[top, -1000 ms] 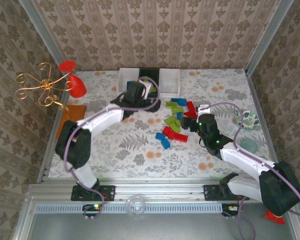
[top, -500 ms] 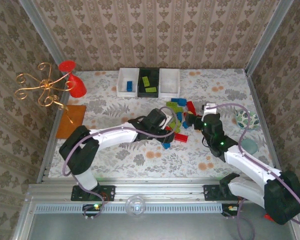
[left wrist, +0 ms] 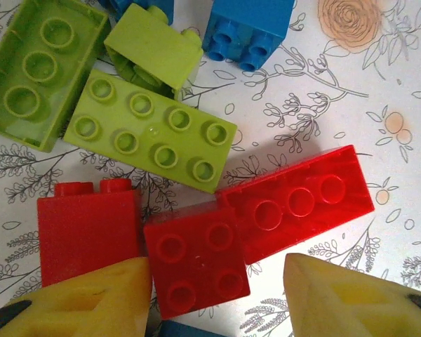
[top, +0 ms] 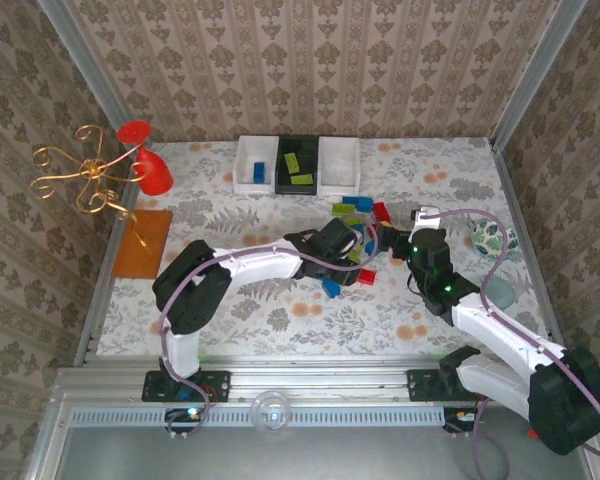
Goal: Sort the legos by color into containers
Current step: Pick up the lego from the center of the table.
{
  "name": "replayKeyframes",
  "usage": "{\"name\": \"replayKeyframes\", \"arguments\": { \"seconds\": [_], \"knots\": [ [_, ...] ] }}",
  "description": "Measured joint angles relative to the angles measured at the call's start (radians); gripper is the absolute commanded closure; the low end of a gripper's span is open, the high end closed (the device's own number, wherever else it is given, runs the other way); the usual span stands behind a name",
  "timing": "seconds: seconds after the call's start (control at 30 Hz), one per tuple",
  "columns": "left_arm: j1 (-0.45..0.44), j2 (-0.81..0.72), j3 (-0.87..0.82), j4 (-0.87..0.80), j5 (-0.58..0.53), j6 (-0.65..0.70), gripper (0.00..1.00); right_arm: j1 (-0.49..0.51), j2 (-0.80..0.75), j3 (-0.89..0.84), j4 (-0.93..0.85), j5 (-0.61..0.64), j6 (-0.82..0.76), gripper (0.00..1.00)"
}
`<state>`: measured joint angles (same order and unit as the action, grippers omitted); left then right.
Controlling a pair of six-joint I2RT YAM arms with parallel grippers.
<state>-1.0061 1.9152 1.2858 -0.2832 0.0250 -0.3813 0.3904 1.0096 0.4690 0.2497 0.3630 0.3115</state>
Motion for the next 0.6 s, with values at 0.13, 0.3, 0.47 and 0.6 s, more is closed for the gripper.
{"name": "replayKeyframes", "arguments": {
  "seconds": [0.13, 0.3, 0.47, 0.6],
  "knots": [
    [-0.015, 0.024, 0.032, -0.018, -0.039, 0.004, 0.48, -0.001, 0.000, 0.000, 0.000, 0.000, 0.003, 0.00],
    [-0.023, 0.050, 0.058, -0.031, -0.087, 0.017, 0.52, -0.001, 0.005, 0.000, 0.000, 0.000, 0.003, 0.00],
    [-0.030, 0.085, 0.082, -0.031, -0.123, 0.024, 0.58, -0.001, 0.013, 0.000, -0.001, 0.000, 0.003, 0.00],
    [-0.034, 0.085, 0.083, -0.031, -0.155, 0.034, 0.62, -0.004, 0.013, 0.000, 0.000, 0.000, 0.003, 0.00]
  ]
}}
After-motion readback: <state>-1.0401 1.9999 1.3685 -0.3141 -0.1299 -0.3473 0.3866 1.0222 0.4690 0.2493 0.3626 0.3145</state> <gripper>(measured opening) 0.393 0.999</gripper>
